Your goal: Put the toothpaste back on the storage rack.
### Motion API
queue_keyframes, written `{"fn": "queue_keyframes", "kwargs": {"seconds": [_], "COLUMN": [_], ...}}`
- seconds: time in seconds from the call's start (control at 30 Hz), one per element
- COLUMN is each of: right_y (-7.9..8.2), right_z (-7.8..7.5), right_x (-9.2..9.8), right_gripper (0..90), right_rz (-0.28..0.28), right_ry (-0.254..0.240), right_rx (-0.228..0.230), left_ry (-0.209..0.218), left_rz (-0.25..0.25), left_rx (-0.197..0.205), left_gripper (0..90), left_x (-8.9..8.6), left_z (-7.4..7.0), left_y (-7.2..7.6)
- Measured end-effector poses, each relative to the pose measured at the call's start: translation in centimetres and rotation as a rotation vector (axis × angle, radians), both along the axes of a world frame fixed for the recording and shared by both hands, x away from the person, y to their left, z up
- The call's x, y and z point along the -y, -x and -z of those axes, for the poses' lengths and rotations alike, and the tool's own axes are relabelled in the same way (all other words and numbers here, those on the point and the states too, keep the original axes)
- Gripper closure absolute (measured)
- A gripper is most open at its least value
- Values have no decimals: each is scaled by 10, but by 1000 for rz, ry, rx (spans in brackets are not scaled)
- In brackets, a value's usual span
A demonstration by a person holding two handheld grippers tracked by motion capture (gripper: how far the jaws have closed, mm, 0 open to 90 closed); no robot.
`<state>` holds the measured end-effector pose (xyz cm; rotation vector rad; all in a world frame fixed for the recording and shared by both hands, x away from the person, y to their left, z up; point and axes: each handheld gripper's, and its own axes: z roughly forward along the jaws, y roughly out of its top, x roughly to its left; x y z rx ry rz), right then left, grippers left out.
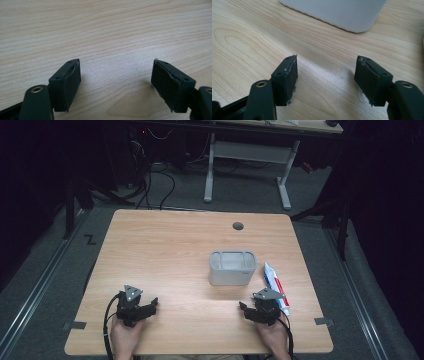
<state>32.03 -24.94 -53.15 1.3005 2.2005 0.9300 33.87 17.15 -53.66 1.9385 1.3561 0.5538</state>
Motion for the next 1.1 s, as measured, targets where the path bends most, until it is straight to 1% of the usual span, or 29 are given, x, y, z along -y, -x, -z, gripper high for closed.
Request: {"fn": "queue_keyframes", "kwargs": {"seconds": [0.43,0.63,0.8,1.0,1.07,1.1], "right_y": [0,0,0,1,2,2], "right_z": [0,0,0,0,0,0], "right_x": [0,0,0,1,1,1], "right_gripper": [342,343,347,401,439,445], "right_rz": [-3,0,1,14,28,37], "right_ry": [1,-1,-3,-6,-4,-4], "right_rx": [0,-2,-2,3,7,10], "left_ry": [7,-9,-10,-20,-20,-21], "left_rz": [5,7,9,12,12,12], "left_rx": [-3,-3,-3,-5,-5,-5], "left_gripper": [235,224,222,222,222,222], "left_x": [-1,1,2,2,2,2], "left_z": [0,0,0,0,0,0], "left_y": [0,0,0,0,0,0]}}
